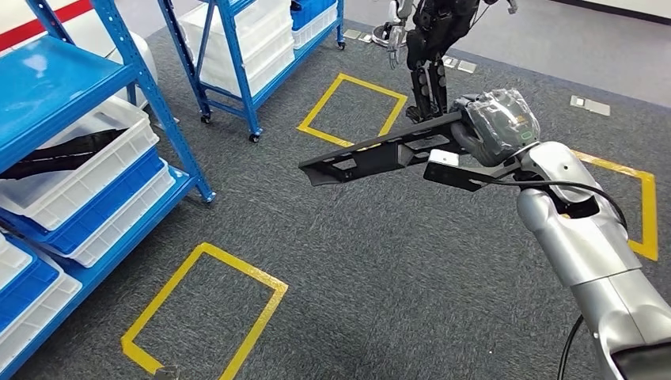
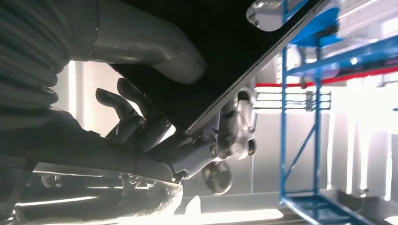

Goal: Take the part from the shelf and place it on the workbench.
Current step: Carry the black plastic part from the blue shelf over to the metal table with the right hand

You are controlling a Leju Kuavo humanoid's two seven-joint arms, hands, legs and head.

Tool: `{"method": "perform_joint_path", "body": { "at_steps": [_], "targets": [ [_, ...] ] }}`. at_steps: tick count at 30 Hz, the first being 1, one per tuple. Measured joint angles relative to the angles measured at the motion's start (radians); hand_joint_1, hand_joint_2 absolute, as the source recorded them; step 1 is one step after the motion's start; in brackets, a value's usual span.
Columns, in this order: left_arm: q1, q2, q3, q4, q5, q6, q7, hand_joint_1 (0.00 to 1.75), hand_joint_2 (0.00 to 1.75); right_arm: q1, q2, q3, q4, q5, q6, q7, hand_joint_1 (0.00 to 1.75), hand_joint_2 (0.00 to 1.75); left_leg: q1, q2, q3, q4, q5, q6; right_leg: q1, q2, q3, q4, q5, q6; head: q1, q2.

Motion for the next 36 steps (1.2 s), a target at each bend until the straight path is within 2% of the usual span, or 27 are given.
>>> {"method": "perform_joint_path", "body": {
  "at_steps": [1, 2, 3, 4, 5, 7, 9, 11, 12, 13, 15, 17, 18, 19, 20, 21, 23, 24, 25, 27, 28, 29, 31, 32, 34, 35, 36],
  "targets": [
    [0.001, 0.001, 0.000, 0.000, 0.000, 0.000, 0.000, 0.00, 0.00, -0.001, 0.000, 0.000, 0.001, 0.000, 0.000, 0.000, 1.75, 1.75, -0.001, 0.017, -0.001, -0.003, 0.002, 0.003, 0.002, -0.026, -0.031, 0.068, -0.030, -0.005, 0.004, 0.000],
    [0.002, 0.001, 0.000, 0.000, 0.000, 0.000, 0.000, 0.00, 0.00, 0.000, 0.001, 0.001, 0.003, 0.000, 0.000, 0.000, 1.75, 1.75, -0.002, 0.035, -0.003, -0.003, 0.003, 0.003, 0.001, -0.038, -0.058, 0.132, -0.053, -0.005, 0.008, 0.000],
    [0.003, 0.002, 0.000, 0.000, 0.000, 0.000, 0.000, 0.00, 0.00, 0.002, 0.002, 0.001, 0.004, 0.000, 0.000, 0.000, 1.75, 1.75, -0.003, 0.052, -0.005, -0.003, 0.002, 0.003, -0.002, -0.043, -0.072, 0.171, -0.065, -0.001, 0.009, 0.000],
    [0.003, 0.002, 0.000, 0.000, 0.000, 0.000, 0.000, 0.00, 0.00, 0.003, 0.002, 0.002, 0.006, 0.000, 0.000, 0.000, 1.75, 1.75, -0.003, 0.068, -0.005, -0.002, 0.001, 0.001, -0.006, -0.048, -0.066, 0.173, -0.062, 0.008, 0.010, 0.000],
    [0.002, 0.002, 0.000, 0.000, 0.000, 0.000, 0.000, 0.00, 0.00, 0.004, 0.002, 0.002, 0.007, 0.000, 0.000, 0.000, 1.75, 1.75, -0.002, 0.083, -0.005, 0.000, -0.002, -0.004, -0.013, -0.056, -0.040, 0.134, -0.046, 0.021, 0.011, 0.000],
    [0.002, 0.006, 0.000, 0.000, 0.000, 0.000, 0.000, 0.00, 0.00, 0.004, 0.003, 0.002, 0.010, -0.001, 0.000, 0.000, 1.75, 1.75, -0.001, 0.107, -0.006, 0.014, -0.017, -0.023, -0.021, -0.097, 0.037, 0.006, -0.010, 0.050, 0.014, 0.000],
    [0.001, 0.013, 0.000, 0.000, -0.001, 0.000, 0.000, 0.00, 0.00, 0.005, 0.004, 0.005, 0.014, -0.002, 0.001, -0.001, 1.75, 1.75, -0.005, 0.126, -0.012, 0.034, -0.032, -0.043, -0.022, -0.119, 0.073, -0.059, 0.000, 0.048, 0.011, 0.000],
    [0.001, 0.015, 0.000, 0.000, -0.002, 0.000, -0.001, 0.00, 0.00, 0.006, 0.004, 0.007, 0.019, -0.003, 0.002, -0.002, 1.75, 1.75, -0.005, 0.138, -0.016, 0.043, -0.039, -0.053, -0.022, -0.097, 0.065, -0.052, -0.003, 0.029, 0.002, 0.000],
    [0.001, 0.014, 0.000, 0.000, -0.002, -0.001, -0.001, 0.00, 0.00, 0.006, 0.003, 0.008, 0.021, -0.003, 0.003, -0.002, 1.75, 1.75, -0.002, 0.134, -0.016, 0.046, -0.045, -0.058, -0.021, -0.086, 0.061, -0.046, -0.005, 0.024, -0.002, 0.000],
    [0.001, 0.013, 0.000, 0.000, -0.002, -0.001, 0.000, 0.00, 0.00, 0.005, 0.002, 0.007, 0.021, -0.004, 0.003, -0.002, 1.75, 1.75, 0.001, 0.118, -0.020, 0.058, -0.059, -0.062, -0.019, -0.074, 0.058, -0.042, -0.006, 0.019, -0.003, 0.000],
    [0.001, 0.011, 0.000, 0.000, -0.003, -0.003, 0.000, 0.00, 0.00, 0.004, 0.001, 0.007, 0.021, -0.006, 0.003, -0.001, 1.75, 1.75, 0.007, 0.068, -0.055, 0.143, -0.112, -0.062, -0.012, -0.053, 0.055, -0.041, -0.006, 0.008, -0.007, 0.000],
    [0.002, 0.010, 0.000, 0.000, -0.006, -0.003, 0.002, 0.00, 0.00, 0.003, 0.002, 0.007, 0.021, -0.009, 0.003, 0.001, 1.75, 1.75, 0.003, 0.040, -0.129, 0.289, -0.173, -0.048, 0.000, -0.029, 0.055, -0.041, -0.004, 0.001, -0.009, 0.000],
    [0.002, 0.010, 0.000, 0.000, -0.009, -0.003, 0.003, 0.00, 0.00, 0.004, 0.002, 0.007, 0.021, -0.010, 0.003, 0.002, 1.75, 1.75, -0.004, 0.034, -0.159, 0.341, -0.184, -0.037, 0.007, -0.015, 0.055, -0.041, -0.002, -0.002, -0.010, 0.000],
    [0.002, 0.009, 0.000, 0.000, -0.012, -0.003, 0.005, 0.00, 0.00, 0.004, 0.002, 0.007, 0.021, -0.010, 0.003, 0.004, 1.75, 1.75, -0.013, 0.029, -0.177, 0.361, -0.177, -0.023, 0.013, 0.001, 0.055, -0.041, -0.001, -0.007, -0.010, 0.000],
    [0.001, 0.009, 0.000, 0.000, -0.014, -0.003, 0.007, 0.00, 0.00, 0.004, 0.001, 0.007, 0.021, -0.011, 0.003, 0.005, 1.75, 1.75, -0.024, 0.022, -0.174, 0.338, -0.150, -0.008, 0.017, 0.016, 0.055, -0.041, 0.000, -0.012, -0.010, 0.000],
    [0.000, 0.009, 0.000, 0.000, -0.016, -0.003, 0.009, 0.00, 0.00, 0.004, -0.001, 0.007, 0.019, -0.011, 0.003, 0.007, 1.75, 1.75, -0.036, 0.005, -0.153, 0.279, -0.106, 0.008, 0.021, 0.031, 0.056, -0.042, 0.002, -0.017, -0.010, 0.000],
    [-0.001, 0.013, -0.001, 0.000, -0.019, -0.003, 0.013, 0.00, 0.00, 0.005, -0.006, 0.006, 0.015, -0.013, 0.002, 0.008, 1.75, 1.75, -0.050, -0.049, -0.099, 0.150, -0.034, 0.038, 0.023, 0.058, 0.055, -0.042, 0.006, -0.026, -0.007, 0.000],
    [-0.001, 0.015, -0.001, 0.000, -0.020, -0.003, 0.015, 0.00, 0.00, 0.008, -0.009, 0.006, 0.013, -0.013, 0.002, 0.010, 1.75, 1.75, -0.054, -0.070, -0.080, 0.109, -0.015, 0.048, 0.021, 0.071, 0.053, -0.043, 0.008, -0.028, -0.008, 0.000],
    [-0.001, 0.017, -0.001, 0.000, -0.021, -0.003, 0.016, 0.00, 0.00, 0.013, -0.013, 0.005, 0.010, -0.014, 0.002, 0.012, 1.75, 1.75, -0.054, -0.077, -0.072, 0.093, -0.012, 0.053, 0.018, 0.083, 0.051, -0.045, 0.011, -0.028, -0.009, 0.000],
    [-0.006, 0.016, -0.001, 0.000, -0.023, -0.003, 0.017, 0.00, 0.00, 0.025, -0.027, 0.000, 0.002, -0.014, 0.001, 0.015, 1.75, 1.75, -0.052, -0.053, -0.059, 0.067, -0.005, 0.054, 0.017, 0.108, 0.048, -0.053, 0.020, -0.025, -0.012, 0.000],
    [-0.009, 0.015, -0.001, 0.000, -0.025, -0.004, 0.018, 0.00, 0.00, 0.029, -0.036, -0.004, -0.004, -0.015, 0.000, 0.015, 1.75, 1.75, -0.048, -0.038, -0.050, 0.047, 0.004, 0.052, 0.022, 0.098, 0.043, -0.052, 0.020, -0.025, -0.012, 0.000],
    [-0.012, 0.013, -0.001, 0.000, -0.028, -0.004, 0.018, 0.00, 0.00, 0.031, -0.045, -0.008, -0.010, -0.016, 0.000, 0.015, 1.75, 1.75, -0.043, -0.023, -0.042, 0.026, 0.014, 0.049, 0.028, 0.074, 0.032, -0.037, 0.010, -0.025, -0.009, 0.000],
    [-0.013, 0.008, -0.001, 0.000, -0.033, -0.006, 0.020, 0.00, 0.00, 0.031, -0.056, -0.014, -0.017, -0.018, -0.001, 0.016, 1.75, 1.75, -0.039, 0.008, -0.037, 0.005, 0.027, 0.043, 0.032, 0.001, -0.009, 0.051, -0.038, -0.027, -0.003, 0.000],
    [-0.013, 0.006, -0.001, 0.000, -0.035, -0.006, 0.022, 0.00, 0.00, 0.034, -0.059, -0.016, -0.019, -0.019, -0.001, 0.017, 1.75, 1.75, -0.038, 0.025, -0.039, 0.004, 0.028, 0.042, 0.028, -0.023, -0.034, 0.114, -0.066, -0.025, 0.000, 0.000],
    [-0.013, 0.002, -0.003, 0.001, -0.039, -0.006, 0.027, 0.00, 0.00, 0.047, -0.067, -0.019, -0.026, -0.022, -0.002, 0.022, 1.75, 1.75, -0.035, 0.059, -0.042, 0.004, 0.028, 0.037, 0.010, -0.045, -0.057, 0.187, -0.093, -0.007, -0.001, 0.000],
    [-0.014, 0.000, -0.003, 0.001, -0.042, -0.006, 0.030, 0.00, 0.00, 0.054, -0.074, -0.021, -0.031, -0.023, -0.002, 0.025, 1.75, 1.75, -0.032, 0.074, -0.043, 0.005, 0.027, 0.032, 0.000, -0.054, -0.041, 0.170, -0.087, 0.008, 0.000, 0.000],
    [-0.014, -0.001, -0.004, 0.001, -0.044, -0.006, 0.032, 0.00, 0.00, 0.060, -0.080, -0.024, -0.036, -0.025, -0.002, 0.028, 1.75, 1.75, -0.028, 0.088, -0.043, 0.007, 0.025, 0.026, -0.009, -0.066, -0.006, 0.115, -0.068, 0.025, 0.000, 0.000]
  ]
}}
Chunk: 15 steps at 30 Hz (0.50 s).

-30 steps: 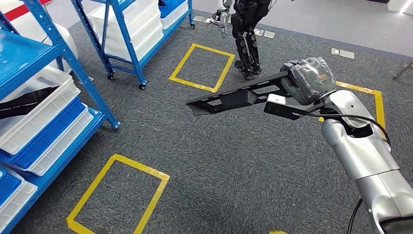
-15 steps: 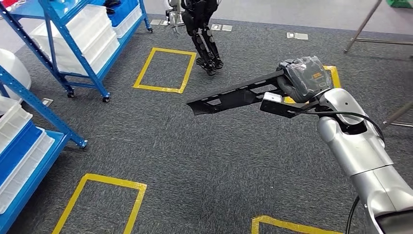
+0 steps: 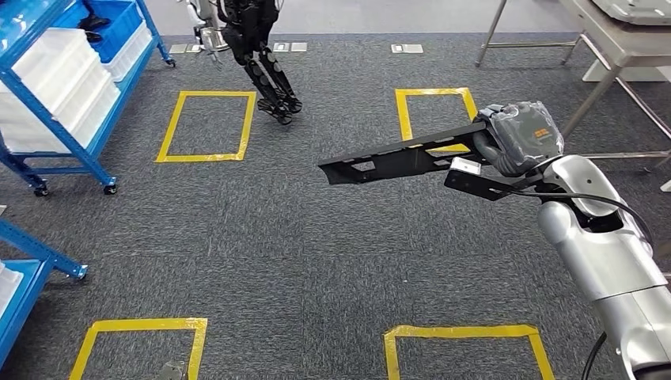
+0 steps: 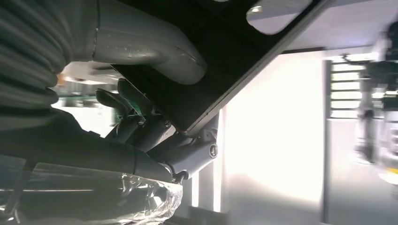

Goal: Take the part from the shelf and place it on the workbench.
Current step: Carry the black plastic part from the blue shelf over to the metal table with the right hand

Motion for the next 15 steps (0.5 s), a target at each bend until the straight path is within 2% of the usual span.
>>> {"method": "perform_joint_path", "body": {
  "at_steps": [1, 2, 3, 4, 6, 7, 8, 9, 10, 11, 12, 13, 14, 15],
  "targets": [
    [-0.001, 0.000, -0.001, 0.000, -0.001, 0.000, 0.001, 0.00, 0.00, 0.004, -0.006, -0.002, -0.005, -0.001, 0.000, 0.002, 1.75, 1.75, 0.002, 0.013, 0.000, 0.004, -0.003, -0.008, -0.007, -0.022, 0.043, -0.076, 0.018, 0.015, 0.000, 0.000],
    [-0.001, 0.000, -0.001, 0.000, -0.002, 0.000, 0.002, 0.00, 0.00, 0.005, -0.011, -0.003, -0.010, -0.002, 0.000, 0.002, 1.75, 1.75, 0.003, 0.025, -0.002, 0.009, -0.007, -0.017, -0.007, -0.040, 0.082, -0.139, 0.035, 0.023, 0.001, 0.000],
    [-0.002, 0.000, -0.001, 0.000, -0.003, 0.001, 0.003, 0.00, 0.00, 0.007, -0.015, -0.005, -0.015, -0.003, 0.000, 0.003, 1.75, 1.75, 0.003, 0.036, -0.003, 0.015, -0.011, -0.026, -0.006, -0.049, 0.106, -0.182, 0.045, 0.021, 0.000, 0.000],
    [-0.003, 0.000, -0.002, 0.000, -0.004, 0.001, 0.004, 0.00, 0.00, 0.009, -0.018, -0.006, -0.019, -0.003, -0.001, 0.003, 1.75, 1.75, 0.002, 0.047, -0.004, 0.020, -0.014, -0.033, -0.003, -0.052, 0.115, -0.200, 0.048, 0.013, -0.002, 0.000],
    [-0.007, -0.001, -0.003, 0.000, -0.005, 0.002, 0.004, 0.00, 0.00, 0.014, -0.026, -0.009, -0.026, -0.004, -0.001, 0.004, 1.75, 1.75, 0.005, 0.065, -0.004, 0.026, -0.018, -0.042, 0.000, -0.026, 0.111, -0.197, 0.052, -0.008, -0.006, 0.000],
    [-0.010, -0.002, -0.004, 0.000, -0.005, 0.002, 0.004, 0.00, 0.00, 0.015, -0.029, -0.011, -0.029, -0.004, -0.001, 0.004, 1.75, 1.75, 0.010, 0.058, -0.007, 0.034, -0.026, -0.048, -0.002, -0.016, 0.110, -0.197, 0.054, -0.016, -0.007, 0.000],
    [-0.011, -0.003, -0.005, 0.000, -0.006, 0.002, 0.004, 0.00, 0.00, 0.015, -0.032, -0.013, -0.033, -0.004, -0.001, 0.005, 1.75, 1.75, 0.016, 0.038, -0.014, 0.052, -0.043, -0.053, -0.004, -0.006, 0.109, -0.197, 0.056, -0.026, -0.007, 0.000],
    [-0.012, -0.004, -0.005, 0.000, -0.007, 0.002, 0.004, 0.00, 0.00, 0.016, -0.034, -0.015, -0.036, -0.004, -0.001, 0.005, 1.75, 1.75, 0.021, 0.009, -0.029, 0.092, -0.072, -0.058, -0.005, 0.003, 0.109, -0.198, 0.058, -0.035, -0.008, 0.000],
    [-0.012, -0.004, -0.006, 0.000, -0.008, 0.002, 0.004, 0.00, 0.00, 0.018, -0.035, -0.017, -0.040, -0.004, -0.001, 0.005, 1.75, 1.75, 0.025, -0.024, -0.052, 0.151, -0.109, -0.062, -0.004, 0.013, 0.108, -0.198, 0.060, -0.042, -0.009, 0.000],
    [-0.011, -0.004, -0.006, 0.000, -0.009, 0.003, 0.005, 0.00, 0.00, 0.023, -0.036, -0.018, -0.044, -0.005, -0.001, 0.005, 1.75, 1.75, 0.026, -0.044, -0.082, 0.222, -0.145, -0.062, -0.002, 0.023, 0.107, -0.198, 0.062, -0.047, -0.009, 0.000],
    [-0.010, -0.004, -0.007, 0.000, -0.010, 0.003, 0.007, 0.00, 0.00, 0.030, -0.038, -0.019, -0.048, -0.006, -0.002, 0.006, 1.75, 1.75, 0.026, -0.055, -0.108, 0.285, -0.171, -0.062, 0.001, 0.035, 0.106, -0.198, 0.063, -0.050, -0.009, 0.000],
    [-0.010, -0.005, -0.009, 0.000, -0.011, 0.003, 0.008, 0.00, 0.00, 0.040, -0.040, -0.020, -0.054, -0.006, -0.002, 0.008, 1.75, 1.75, 0.026, -0.059, -0.123, 0.320, -0.178, -0.061, 0.003, 0.048, 0.105, -0.198, 0.064, -0.051, -0.009, 0.000],
    [-0.010, -0.005, -0.011, 0.000, -0.012, 0.002, 0.010, 0.00, 0.00, 0.050, -0.043, -0.022, -0.060, -0.007, -0.003, 0.009, 1.75, 1.75, 0.027, -0.062, -0.121, 0.317, -0.165, -0.058, 0.005, 0.060, 0.105, -0.198, 0.065, -0.052, -0.009, 0.000],
    [-0.010, -0.006, -0.012, 0.000, -0.015, 0.002, 0.011, 0.00, 0.00, 0.058, -0.047, -0.025, -0.066, -0.007, -0.003, 0.011, 1.75, 1.75, 0.028, -0.068, -0.100, 0.275, -0.135, -0.055, 0.005, 0.073, 0.105, -0.197, 0.065, -0.052, -0.009, 0.000]
  ]
}}
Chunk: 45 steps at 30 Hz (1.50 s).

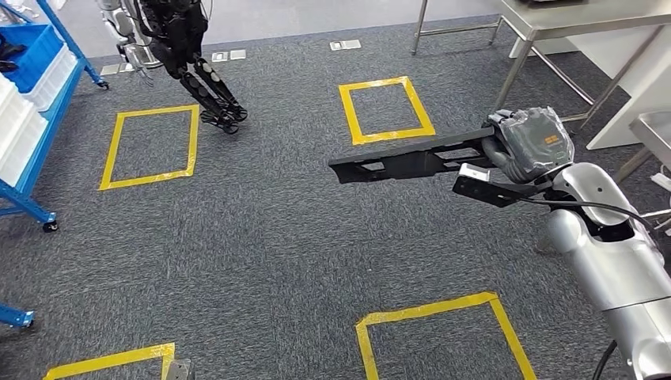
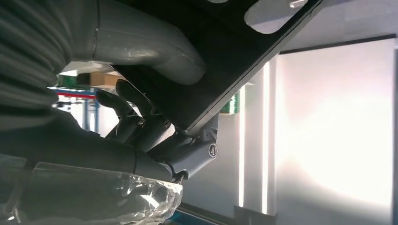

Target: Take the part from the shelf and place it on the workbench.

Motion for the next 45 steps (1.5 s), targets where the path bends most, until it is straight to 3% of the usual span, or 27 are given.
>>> {"method": "perform_joint_path", "body": {
  "at_steps": [2, 4, 5, 7, 9, 11, 13, 14, 16, 17, 19, 20, 21, 22, 23, 24, 27, 29, 31, 33, 35, 37, 38, 40, 42, 44, 45],
  "targets": [
    [0.000, -0.001, -0.002, 0.000, -0.004, 0.000, 0.002, 0.00, 0.00, 0.011, -0.006, -0.005, -0.010, 0.000, 0.000, 0.002, 1.75, 1.75, 0.007, -0.050, 0.064, -0.131, 0.067, 0.003, 0.001, 0.024, -0.003, 0.002, 0.002, 0.003, 0.000, 0.000],
    [0.000, -0.002, -0.002, 0.000, -0.006, -0.001, 0.003, 0.00, 0.00, 0.018, -0.009, -0.006, -0.018, 0.000, -0.001, 0.004, 1.75, 1.75, 0.010, -0.094, 0.098, -0.208, 0.090, 0.000, 0.001, 0.049, -0.013, 0.004, 0.008, 0.013, 0.000, 0.000],
    [-0.001, -0.003, -0.003, 0.000, -0.008, -0.001, 0.004, 0.00, 0.00, 0.023, -0.011, -0.008, -0.021, 0.000, -0.002, 0.005, 1.75, 1.75, 0.007, -0.096, 0.100, -0.215, 0.087, -0.001, 0.000, 0.062, -0.020, 0.003, 0.013, 0.021, 0.000, 0.000],
    [-0.005, -0.006, -0.005, 0.000, -0.012, -0.003, 0.005, 0.00, 0.00, 0.035, -0.021, -0.017, -0.029, 0.002, -0.004, 0.008, 1.75, 1.75, 0.001, -0.070, 0.102, -0.227, 0.094, 0.006, -0.002, 0.073, -0.033, 0.000, 0.021, 0.036, 0.000, 0.000],
    [-0.009, -0.010, -0.008, 0.000, -0.015, -0.005, 0.006, 0.00, 0.00, 0.043, -0.032, -0.026, -0.033, 0.007, -0.003, 0.011, 1.75, 1.75, -0.001, -0.041, 0.103, -0.241, 0.106, 0.020, 0.004, 0.022, -0.061, 0.042, -0.003, 0.035, 0.004, 0.000],
    [-0.010, -0.012, -0.010, 0.000, -0.015, -0.006, 0.009, 0.00, 0.00, 0.044, -0.036, -0.028, -0.036, 0.013, 0.001, 0.012, 1.75, 1.75, -0.006, -0.011, 0.100, -0.245, 0.110, 0.027, 0.009, -0.037, -0.114, 0.158, -0.059, 0.023, 0.008, 0.000],
    [-0.011, -0.014, -0.010, 0.000, -0.015, -0.007, 0.011, 0.00, 0.00, 0.045, -0.035, -0.027, -0.038, 0.018, 0.007, 0.012, 1.75, 1.75, -0.011, 0.022, 0.096, -0.245, 0.111, 0.028, 0.010, -0.050, -0.150, 0.258, -0.096, 0.021, 0.010, 0.000],
    [-0.013, -0.017, -0.011, 0.000, -0.015, -0.009, 0.011, 0.00, 0.00, 0.044, -0.035, -0.027, -0.038, 0.019, 0.012, 0.011, 1.75, 1.75, -0.013, 0.038, 0.094, -0.244, 0.111, 0.028, 0.010, -0.052, -0.144, 0.264, -0.096, 0.025, 0.011, 0.000],
    [-0.017, -0.022, -0.014, 0.000, -0.015, -0.011, 0.013, 0.00, 0.00, 0.036, -0.036, -0.027, -0.038, 0.021, 0.021, 0.009, 1.75, 1.75, -0.015, 0.067, 0.094, -0.244, 0.110, 0.028, 0.011, -0.071, -0.080, 0.172, -0.064, 0.038, 0.011, 0.000],
    [-0.019, -0.025, -0.015, 0.000, -0.016, -0.011, 0.014, 0.00, 0.00, 0.028, -0.035, -0.027, -0.037, 0.021, 0.023, 0.008, 1.75, 1.75, -0.018, 0.080, 0.094, -0.244, 0.110, 0.027, 0.014, -0.097, -0.038, 0.102, -0.049, 0.041, 0.011, 0.000],
    [-0.021, -0.029, -0.017, 0.000, -0.017, -0.010, 0.015, 0.00, 0.00, 0.010, -0.034, -0.026, -0.033, 0.019, 0.028, 0.007, 1.75, 1.75, -0.026, 0.105, 0.091, -0.242, 0.109, 0.024, 0.027, -0.133, 0.014, 0.009, -0.028, 0.033, 0.011, 0.000],
    [-0.022, -0.031, -0.017, 0.000, -0.017, -0.009, 0.015, 0.00, 0.00, 0.004, -0.034, -0.025, -0.030, 0.018, 0.030, 0.006, 1.75, 1.75, -0.030, 0.116, 0.090, -0.241, 0.109, 0.022, 0.033, -0.137, 0.020, -0.006, -0.027, 0.026, 0.010, 0.000],
    [-0.022, -0.032, -0.017, 0.000, -0.016, -0.008, 0.016, 0.00, 0.00, 0.000, -0.034, -0.025, -0.026, 0.017, 0.032, 0.005, 1.75, 1.75, -0.032, 0.127, 0.090, -0.240, 0.108, 0.021, 0.034, -0.124, 0.018, -0.007, -0.023, 0.020, 0.010, 0.000],
    [-0.022, -0.032, -0.017, 0.000, -0.016, -0.007, 0.016, 0.00, 0.00, -0.003, -0.035, -0.024, -0.022, 0.016, 0.033, 0.003, 1.75, 1.75, -0.032, 0.131, 0.089, -0.237, 0.104, 0.018, 0.027, -0.112, 0.018, -0.009, -0.020, 0.015, 0.010, 0.000],
    [-0.022, -0.033, -0.017, 0.000, -0.016, -0.006, 0.016, 0.00, 0.00, -0.006, -0.036, -0.024, -0.018, 0.015, 0.034, 0.001, 1.75, 1.75, -0.029, 0.123, 0.088, -0.230, 0.097, 0.014, 0.022, -0.102, 0.019, -0.012, -0.018, 0.011, 0.010, 0.000],
    [-0.021, -0.033, -0.017, 0.000, -0.016, -0.005, 0.016, 0.00, 0.00, -0.012, -0.036, -0.023, -0.015, 0.014, 0.034, -0.001, 1.75, 1.75, -0.025, 0.097, 0.077, -0.202, 0.077, 0.008, 0.016, -0.092, 0.020, -0.014, -0.015, 0.004, 0.010, 0.000],
    [-0.012, -0.032, -0.017, 0.000, -0.015, 0.000, 0.016, 0.00, 0.00, -0.030, -0.028, -0.013, -0.004, 0.011, 0.034, -0.006, 1.75, 1.75, -0.013, 0.014, -0.009, -0.010, -0.015, -0.008, 0.010, -0.058, 0.021, -0.015, -0.011, -0.010, 0.004, 0.000],
    [-0.005, -0.032, -0.017, 0.000, -0.014, 0.001, 0.016, 0.00, 0.00, -0.032, -0.022, -0.005, 0.002, 0.010, 0.034, -0.008, 1.75, 1.75, -0.006, 0.007, -0.048, 0.061, -0.023, -0.013, 0.009, -0.031, 0.022, -0.014, -0.011, -0.010, 0.004, 0.000],
    [-0.003, -0.032, -0.017, 0.000, -0.015, 0.001, 0.016, 0.00, 0.00, -0.034, -0.018, 0.000, 0.008, 0.010, 0.033, -0.007, 1.75, 1.75, 0.002, -0.004, -0.019, -0.014, 0.040, -0.016, 0.006, -0.005, 0.023, -0.011, -0.012, -0.010, 0.004, 0.000],
    [-0.002, -0.032, -0.017, 0.000, -0.015, 0.001, 0.016, 0.00, 0.00, -0.038, -0.013, 0.004, 0.014, 0.012, 0.030, -0.005, 1.75, 1.75, 0.015, -0.052, 0.036, -0.144, 0.105, -0.022, 0.006, 0.021, 0.018, -0.005, -0.012, -0.008, 0.004, 0.000],
    [0.000, -0.032, -0.017, 0.000, -0.016, 0.000, 0.014, 0.00, 0.00, -0.040, -0.007, 0.008, 0.019, 0.015, 0.022, -0.001, 1.75, 1.75, 0.018, -0.083, 0.060, -0.206, 0.120, -0.025, 0.009, 0.047, 0.004, 0.000, -0.008, 0.002, 0.005, 0.000],
    [0.000, -0.033, -0.017, 0.000, -0.017, 0.000, 0.012, 0.00, 0.00, -0.038, -0.007, 0.008, 0.024, 0.018, 0.015, 0.003, 1.75, 1.75, 0.010, -0.064, 0.061, -0.218, 0.119, -0.017, 0.009, 0.069, -0.011, -0.005, 0.001, 0.019, 0.005, 0.000],
    [-0.001, -0.033, -0.017, 0.000, -0.017, 0.000, 0.011, 0.00, 0.00, -0.037, -0.010, 0.007, 0.027, 0.018, 0.014, 0.004, 1.75, 1.75, 0.008, -0.051, 0.062, -0.223, 0.124, -0.009, 0.008, 0.061, -0.019, -0.003, 0.000, 0.025, 0.006, 0.000],
    [-0.002, -0.033, -0.016, 0.000, -0.017, 0.000, 0.009, 0.00, 0.00, -0.037, -0.014, 0.006, 0.031, 0.019, 0.013, 0.006, 1.75, 1.75, 0.006, -0.026, 0.063, -0.233, 0.133, 0.008, 0.011, 0.006, -0.050, 0.053, -0.029, 0.026, 0.013, 0.000],
    [-0.002, -0.033, -0.016, 0.000, -0.018, -0.001, 0.007, 0.00, 0.00, -0.037, -0.013, 0.007, 0.036, 0.019, 0.012, 0.007, 1.75, 1.75, 0.002, 0.002, 0.061, -0.234, 0.135, 0.015, 0.012, -0.045, -0.110, 0.186, -0.086, 0.021, 0.020, 0.000],
    [-0.002, -0.033, -0.016, 0.000, -0.021, -0.001, 0.006, 0.00, 0.00, -0.032, -0.010, 0.008, 0.040, 0.019, 0.012, 0.007, 1.75, 1.75, -0.002, 0.031, 0.059, -0.234, 0.135, 0.016, 0.012, -0.054, -0.148, 0.282, -0.117, 0.027, 0.021, 0.000],
    [-0.003, -0.033, -0.016, 0.000, -0.023, -0.002, 0.006, 0.00, 0.00, -0.031, -0.010, 0.008, 0.043, 0.019, 0.012, 0.007, 1.75, 1.75, -0.004, 0.045, 0.058, -0.234, 0.136, 0.016, 0.012, -0.056, -0.137, 0.274, -0.112, 0.033, 0.022, 0.000]
  ]
}}
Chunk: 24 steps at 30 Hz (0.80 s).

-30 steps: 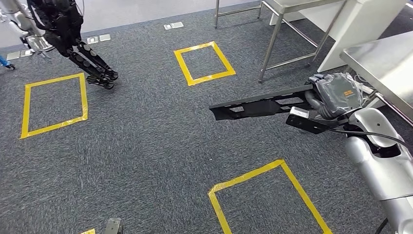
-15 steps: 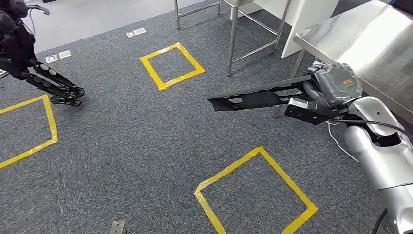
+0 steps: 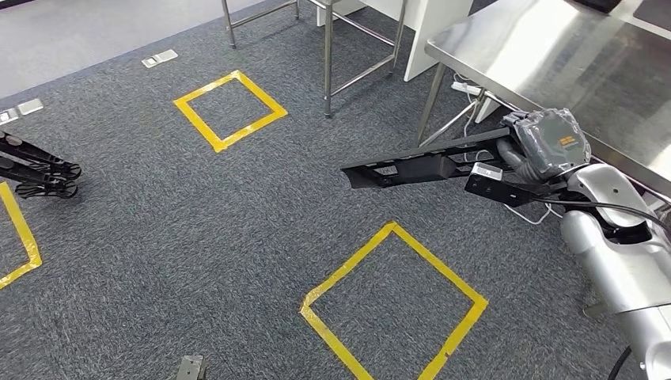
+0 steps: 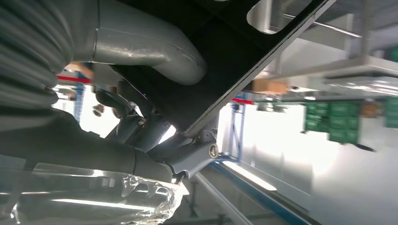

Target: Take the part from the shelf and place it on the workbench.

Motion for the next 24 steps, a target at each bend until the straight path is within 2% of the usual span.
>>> {"method": "perform_joint_path", "body": {
  "at_steps": [1, 2, 3, 4, 5, 7, 8, 9, 11, 12, 13, 14, 15, 16, 18, 19, 20, 21, 24],
  "targets": [
    [0.000, 0.000, 0.000, 0.000, -0.002, 0.000, 0.000, 0.00, 0.00, 0.000, -0.001, 0.000, 0.002, 0.000, 0.000, 0.000, 1.75, 1.75, -0.001, 0.013, 0.000, 0.000, 0.000, 0.000, 0.001, -0.007, 0.033, -0.051, 0.017, 0.007, 0.000, 0.000],
    [-0.001, 0.000, 0.000, 0.000, -0.003, -0.001, 0.000, 0.00, 0.00, 0.000, -0.002, -0.001, 0.003, 0.001, 0.000, 0.000, 1.75, 1.75, -0.003, 0.023, 0.001, 0.000, 0.000, 0.000, 0.003, -0.022, 0.081, -0.130, 0.040, 0.011, 0.001, 0.000],
    [-0.002, -0.001, 0.000, 0.000, -0.005, -0.002, 0.000, 0.00, 0.00, -0.001, -0.003, -0.002, 0.004, 0.002, -0.001, 0.000, 1.75, 1.75, -0.006, 0.033, 0.001, 0.000, 0.000, -0.001, 0.008, -0.037, 0.127, -0.202, 0.059, 0.010, 0.000, 0.000],
    [-0.003, -0.001, 0.000, 0.000, -0.006, -0.003, 0.001, 0.00, 0.00, -0.002, -0.004, -0.002, 0.004, 0.005, -0.003, 0.000, 1.75, 1.75, -0.009, 0.040, 0.001, 0.000, -0.001, -0.003, 0.011, -0.048, 0.158, -0.258, 0.073, 0.004, -0.001, 0.000],
    [-0.005, -0.001, 0.000, 0.000, -0.007, -0.004, 0.001, 0.00, 0.00, -0.002, -0.006, -0.003, 0.004, 0.009, -0.007, 0.001, 1.75, 1.75, -0.013, 0.046, 0.001, 0.001, -0.003, -0.005, 0.011, -0.053, 0.175, -0.288, 0.080, -0.003, 0.000, 0.000],
    [-0.008, -0.002, 0.000, -0.001, -0.008, -0.006, 0.003, 0.00, 0.00, -0.002, -0.014, -0.004, 0.004, 0.020, -0.016, 0.002, 1.75, 1.75, -0.017, 0.057, 0.003, 0.001, -0.006, -0.009, 0.007, -0.042, 0.175, -0.296, 0.085, -0.014, -0.003, 0.000],
    [-0.009, -0.002, -0.001, -0.001, -0.008, -0.007, 0.004, 0.00, 0.00, -0.002, -0.017, -0.005, 0.004, 0.023, -0.019, 0.003, 1.75, 1.75, -0.016, 0.053, 0.001, 0.006, -0.011, -0.013, 0.001, -0.037, 0.177, -0.297, 0.088, -0.017, -0.003, 0.000],
    [-0.009, -0.002, -0.001, -0.001, -0.008, -0.008, 0.004, 0.00, 0.00, -0.002, -0.020, -0.005, 0.004, 0.026, -0.021, 0.003, 1.75, 1.75, -0.014, 0.038, -0.004, 0.024, -0.025, -0.017, -0.003, -0.032, 0.177, -0.298, 0.090, -0.022, -0.004, 0.000],
    [-0.009, -0.001, 0.000, -0.001, -0.007, -0.014, 0.006, 0.00, 0.00, -0.002, -0.020, -0.005, 0.004, 0.030, -0.022, 0.004, 1.75, 1.75, -0.008, -0.009, -0.046, 0.123, -0.087, -0.028, -0.014, -0.027, 0.180, -0.301, 0.094, -0.031, -0.006, 0.000],
    [-0.008, 0.000, 0.000, -0.001, -0.006, -0.024, 0.007, 0.00, 0.00, -0.002, -0.019, -0.004, 0.004, 0.032, -0.022, 0.004, 1.75, 1.75, -0.005, -0.027, -0.078, 0.198, -0.126, -0.032, -0.015, -0.024, 0.179, -0.301, 0.094, -0.033, -0.006, 0.000],
    [-0.008, 0.000, 0.000, -0.001, -0.005, -0.037, 0.008, 0.00, 0.00, 0.000, -0.017, -0.003, 0.004, 0.034, -0.022, 0.004, 1.75, 1.75, -0.003, -0.035, -0.110, 0.268, -0.154, -0.035, -0.016, -0.021, 0.179, -0.301, 0.093, -0.034, -0.007, 0.000],
    [-0.007, 0.001, 0.000, -0.001, -0.003, -0.050, 0.009, 0.00, 0.00, 0.003, -0.015, -0.002, 0.004, 0.036, -0.022, 0.004, 1.75, 1.75, 0.000, -0.037, -0.132, 0.312, -0.166, -0.038, -0.017, -0.017, 0.179, -0.301, 0.092, -0.034, -0.007, 0.000],
    [-0.007, 0.002, 0.000, -0.001, -0.003, -0.059, 0.009, 0.00, 0.00, 0.004, -0.013, -0.001, 0.004, 0.037, -0.022, 0.004, 1.75, 1.75, 0.004, -0.038, -0.135, 0.317, -0.156, -0.041, -0.019, -0.012, 0.180, -0.301, 0.091, -0.035, -0.007, 0.000],
    [-0.007, 0.003, 0.000, -0.001, -0.003, -0.062, 0.008, 0.00, 0.00, 0.006, -0.012, -0.001, 0.004, 0.038, -0.022, 0.004, 1.75, 1.75, 0.010, -0.038, -0.120, 0.281, -0.129, -0.045, -0.023, -0.008, 0.181, -0.299, 0.088, -0.033, -0.007, 0.000],
    [-0.007, 0.003, 0.000, -0.001, -0.003, -0.063, 0.007, 0.00, 0.00, 0.005, -0.010, -0.001, 0.004, 0.039, -0.021, 0.004, 1.75, 1.75, 0.026, -0.040, -0.058, 0.146, -0.059, -0.060, -0.025, 0.000, 0.179, -0.287, 0.080, -0.020, -0.009, 0.000],
    [-0.007, 0.002, 0.000, -0.001, -0.004, -0.062, 0.007, 0.00, 0.00, 0.003, -0.010, -0.001, 0.004, 0.039, -0.021, 0.004, 1.75, 1.75, 0.032, -0.046, -0.035, 0.093, -0.040, -0.063, -0.022, 0.004, 0.173, -0.276, 0.073, -0.011, -0.010, 0.000],
    [-0.007, 0.000, 0.000, -0.001, -0.004, -0.062, 0.007, 0.00, 0.00, 0.001, -0.009, -0.001, 0.004, 0.040, -0.021, 0.004, 1.75, 1.75, 0.033, -0.051, -0.023, 0.062, -0.032, -0.063, -0.016, 0.008, 0.167, -0.268, 0.069, -0.003, -0.011, 0.000],
    [-0.007, -0.001, 0.000, -0.001, -0.004, -0.061, 0.007, 0.00, 0.00, 0.001, -0.009, -0.002, 0.004, 0.041, -0.021, 0.004, 1.75, 1.75, 0.031, -0.054, -0.021, 0.052, -0.034, -0.058, -0.011, 0.011, 0.162, -0.262, 0.067, 0.004, -0.011, 0.000],
    [-0.007, -0.001, 0.000, -0.001, -0.003, -0.061, 0.007, 0.00, 0.00, 0.004, -0.012, -0.003, 0.004, 0.043, -0.021, 0.005, 1.75, 1.75, 0.020, -0.054, -0.016, 0.050, -0.036, -0.034, -0.015, 0.010, 0.152, -0.248, 0.063, 0.010, -0.007, 0.000]
  ]
}}
